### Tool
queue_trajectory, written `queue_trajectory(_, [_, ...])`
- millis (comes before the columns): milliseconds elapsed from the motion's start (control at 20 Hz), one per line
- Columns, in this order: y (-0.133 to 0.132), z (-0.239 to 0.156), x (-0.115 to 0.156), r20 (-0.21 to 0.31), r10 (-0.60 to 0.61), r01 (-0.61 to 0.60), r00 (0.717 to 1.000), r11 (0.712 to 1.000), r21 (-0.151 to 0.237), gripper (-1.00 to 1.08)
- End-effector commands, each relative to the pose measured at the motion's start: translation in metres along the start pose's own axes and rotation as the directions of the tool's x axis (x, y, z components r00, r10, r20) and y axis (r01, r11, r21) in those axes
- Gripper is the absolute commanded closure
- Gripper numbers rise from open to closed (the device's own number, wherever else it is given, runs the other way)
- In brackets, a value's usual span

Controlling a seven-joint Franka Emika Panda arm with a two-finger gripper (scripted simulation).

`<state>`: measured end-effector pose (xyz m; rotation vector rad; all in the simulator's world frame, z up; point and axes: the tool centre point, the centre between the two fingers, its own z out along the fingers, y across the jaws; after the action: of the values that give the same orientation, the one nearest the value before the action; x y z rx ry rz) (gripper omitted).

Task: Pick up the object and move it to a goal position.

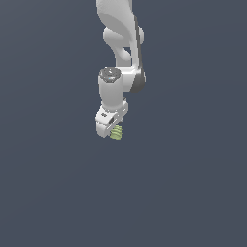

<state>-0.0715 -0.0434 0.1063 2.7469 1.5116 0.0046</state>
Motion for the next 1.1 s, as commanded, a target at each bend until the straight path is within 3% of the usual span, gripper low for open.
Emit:
queue_trajectory(0, [-0.005,0.004,-0.002,0.0,-0.067,0.067,0.998,0.998,0.002,-0.92])
queue_trajectory(500, [-0.018,0.012,-0.006,-0.002,-0.235,0.235,0.972,0.972,0.006,-0.92])
queue_trajectory(1050, [-0.02,0.017,-0.007,-0.002,-0.264,0.264,0.964,0.964,0.007,-0.92])
